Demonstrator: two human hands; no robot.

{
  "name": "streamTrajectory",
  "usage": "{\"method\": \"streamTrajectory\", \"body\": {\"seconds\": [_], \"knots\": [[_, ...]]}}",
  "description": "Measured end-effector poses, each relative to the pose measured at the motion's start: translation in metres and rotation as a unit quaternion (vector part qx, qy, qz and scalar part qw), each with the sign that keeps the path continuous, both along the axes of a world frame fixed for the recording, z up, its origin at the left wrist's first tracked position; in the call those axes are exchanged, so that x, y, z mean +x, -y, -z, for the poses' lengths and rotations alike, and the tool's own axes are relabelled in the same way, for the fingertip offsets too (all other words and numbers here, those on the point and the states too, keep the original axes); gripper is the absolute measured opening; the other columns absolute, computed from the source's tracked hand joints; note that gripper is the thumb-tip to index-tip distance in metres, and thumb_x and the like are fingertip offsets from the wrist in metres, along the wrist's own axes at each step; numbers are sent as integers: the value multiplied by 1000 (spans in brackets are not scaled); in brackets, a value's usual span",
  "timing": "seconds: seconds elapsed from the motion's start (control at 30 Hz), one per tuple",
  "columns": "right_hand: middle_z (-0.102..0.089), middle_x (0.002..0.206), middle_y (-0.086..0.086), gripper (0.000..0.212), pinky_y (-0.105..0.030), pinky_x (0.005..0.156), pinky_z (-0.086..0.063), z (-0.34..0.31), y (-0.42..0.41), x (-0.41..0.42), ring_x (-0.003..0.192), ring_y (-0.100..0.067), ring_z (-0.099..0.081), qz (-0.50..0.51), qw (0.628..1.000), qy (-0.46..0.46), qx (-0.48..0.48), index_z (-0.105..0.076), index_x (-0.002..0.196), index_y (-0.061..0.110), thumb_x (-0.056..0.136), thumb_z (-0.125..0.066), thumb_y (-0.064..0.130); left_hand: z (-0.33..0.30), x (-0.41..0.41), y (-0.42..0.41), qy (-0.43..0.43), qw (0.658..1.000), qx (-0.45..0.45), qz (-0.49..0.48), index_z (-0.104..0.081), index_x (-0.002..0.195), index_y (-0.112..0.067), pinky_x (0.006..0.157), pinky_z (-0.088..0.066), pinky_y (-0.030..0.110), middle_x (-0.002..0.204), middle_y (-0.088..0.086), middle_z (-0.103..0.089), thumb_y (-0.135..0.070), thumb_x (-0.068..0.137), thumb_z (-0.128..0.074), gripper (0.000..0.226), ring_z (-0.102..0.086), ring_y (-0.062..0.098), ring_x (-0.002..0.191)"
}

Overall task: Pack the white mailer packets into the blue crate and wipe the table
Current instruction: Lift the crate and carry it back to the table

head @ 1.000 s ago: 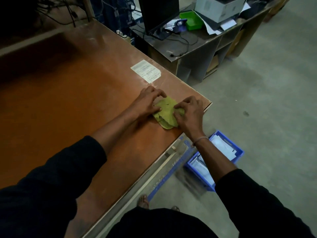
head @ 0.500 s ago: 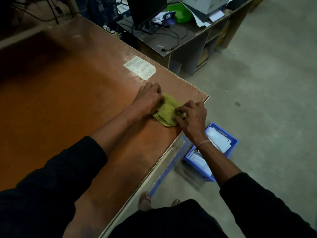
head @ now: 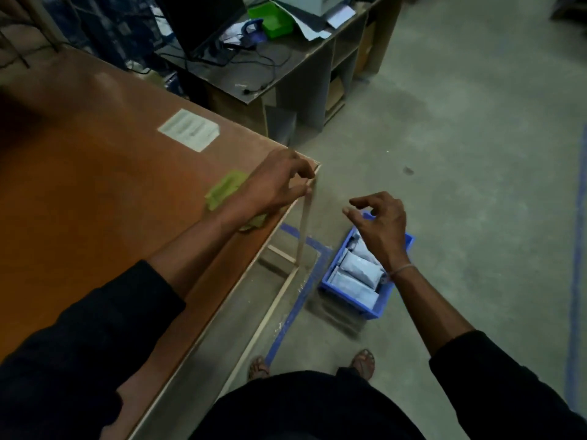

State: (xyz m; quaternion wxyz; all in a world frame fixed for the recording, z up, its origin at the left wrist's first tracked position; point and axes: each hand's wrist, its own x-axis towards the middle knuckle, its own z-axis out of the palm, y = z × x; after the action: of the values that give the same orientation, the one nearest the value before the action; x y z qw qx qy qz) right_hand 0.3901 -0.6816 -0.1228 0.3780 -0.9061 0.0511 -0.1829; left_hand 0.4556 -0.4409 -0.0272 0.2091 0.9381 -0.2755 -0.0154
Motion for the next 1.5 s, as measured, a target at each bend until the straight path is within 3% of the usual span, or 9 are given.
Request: {"method": "streamTrajectory", "body": {"seconds": [0.13,0.3,0.43,0.6,0.8,1.07,1.23,1.37,1.5], "knots": [[-71,86,1,17,-31,76,-48,25,94,-18,73,-12,-60,66,996,-46,43,-78,87,23,73,-84,30,44,-3,96,-84,994,-63,29,-71,118,-16,81,-51,25,113,2,-66,-29,92,-73,29,-64,13,93],[-71,93,1,24,-4,67,-38,77,198,-44,73,-8,-58,125,977,-148,88,-77,92,16,74,-84,30,118,1,194,-208,976,-60,-3,-71,115,-11,83,-55,30,110,7,-72,-21,90,-74,27,-71,20,92],[-71,97,-2,32,-20,70,-42,127,258,-57,75,-16,-62,157,957,-224,99,-77,99,15,75,-83,34,192,8,238,-295,951,-71,-61,-70,114,-9,90,-57,44,104,7,-72,-14,89,-73,26,-66,19,87],[-69,110,-8,42,-21,75,-42,199,298,-59,90,-22,-67,175,932,-293,124,-73,112,12,77,-83,34,265,20,274,-356,930,-34,-83,-60,133,-7,85,-47,28,123,15,-64,-12,93,-69,41,-62,19,94],[-62,125,-11,54,-21,82,-41,320,318,-36,103,-27,-66,185,901,-364,146,-63,130,12,82,-78,31,393,65,306,-390,918,20,-65,-53,142,-9,90,-50,37,134,19,-58,-13,94,-67,50,-66,32,107],[-42,144,-18,77,-47,108,-42,521,331,7,127,-36,-52,164,864,-442,177,-42,148,11,82,-78,31,612,112,322,-402,909,99,-45,-35,157,-15,112,-35,36,147,29,-41,-12,92,-66,72,-41,39,139],[-30,153,-17,84,-29,110,-30,609,342,40,139,-31,-38,178,862,-442,173,-25,154,8,86,-73,18,716,141,329,-386,914,113,-47,-28,160,-20,113,-34,38,152,34,-30,-13,91,-64,79,-34,44,144],[-29,152,-19,85,-29,107,-31,661,344,58,137,-34,-37,173,865,-440,169,-17,157,12,87,-65,9,771,160,334,-400,909,88,-76,-24,160,-30,113,-36,39,160,29,-17,-7,91,-59,81,-32,43,146],[-33,145,-22,82,-34,103,-37,694,340,67,128,-40,-45,184,868,-436,152,-22,156,14,85,-59,-1,805,171,335,-386,917,61,-78,-30,159,-20,108,-41,41,155,27,-34,-3,94,-51,71,-45,42,137]]}}
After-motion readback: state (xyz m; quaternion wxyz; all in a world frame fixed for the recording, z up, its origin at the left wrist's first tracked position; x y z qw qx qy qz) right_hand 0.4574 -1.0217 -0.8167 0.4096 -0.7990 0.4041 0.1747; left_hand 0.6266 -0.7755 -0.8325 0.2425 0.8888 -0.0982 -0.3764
